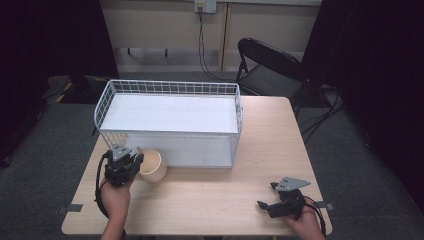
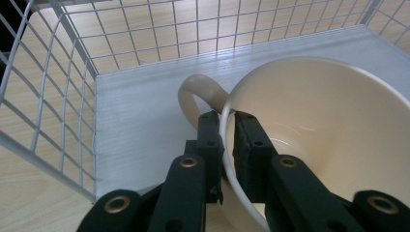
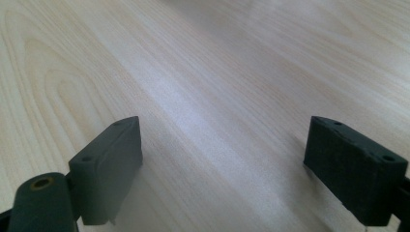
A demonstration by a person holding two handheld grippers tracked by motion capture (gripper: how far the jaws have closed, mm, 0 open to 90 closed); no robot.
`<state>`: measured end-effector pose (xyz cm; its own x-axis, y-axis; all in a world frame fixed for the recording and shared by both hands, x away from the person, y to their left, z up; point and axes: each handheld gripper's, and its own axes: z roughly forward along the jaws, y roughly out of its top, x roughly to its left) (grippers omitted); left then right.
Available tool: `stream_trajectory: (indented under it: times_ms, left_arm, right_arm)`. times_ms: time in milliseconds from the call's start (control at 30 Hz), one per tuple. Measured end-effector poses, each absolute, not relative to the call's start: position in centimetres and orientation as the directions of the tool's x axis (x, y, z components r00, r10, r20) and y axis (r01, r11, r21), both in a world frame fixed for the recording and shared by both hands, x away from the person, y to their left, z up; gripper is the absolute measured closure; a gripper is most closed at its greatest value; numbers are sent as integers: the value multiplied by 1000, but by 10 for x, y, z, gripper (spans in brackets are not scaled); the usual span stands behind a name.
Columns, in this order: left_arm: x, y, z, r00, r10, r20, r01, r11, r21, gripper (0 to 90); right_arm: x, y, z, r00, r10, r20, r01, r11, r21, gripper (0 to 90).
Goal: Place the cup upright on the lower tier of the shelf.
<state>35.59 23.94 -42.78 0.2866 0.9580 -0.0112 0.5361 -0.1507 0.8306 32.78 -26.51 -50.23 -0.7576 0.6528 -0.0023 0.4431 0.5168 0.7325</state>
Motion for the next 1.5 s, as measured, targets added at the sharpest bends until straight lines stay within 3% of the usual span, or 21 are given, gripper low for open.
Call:
stream_trajectory:
  times_ms: [1500]
  left_arm:
    - [388, 220, -433, 215, 977, 6, 562, -129, 817, 818]
  right_arm:
    - [328, -265, -502, -758, 653, -2, 443, 517, 733, 127]
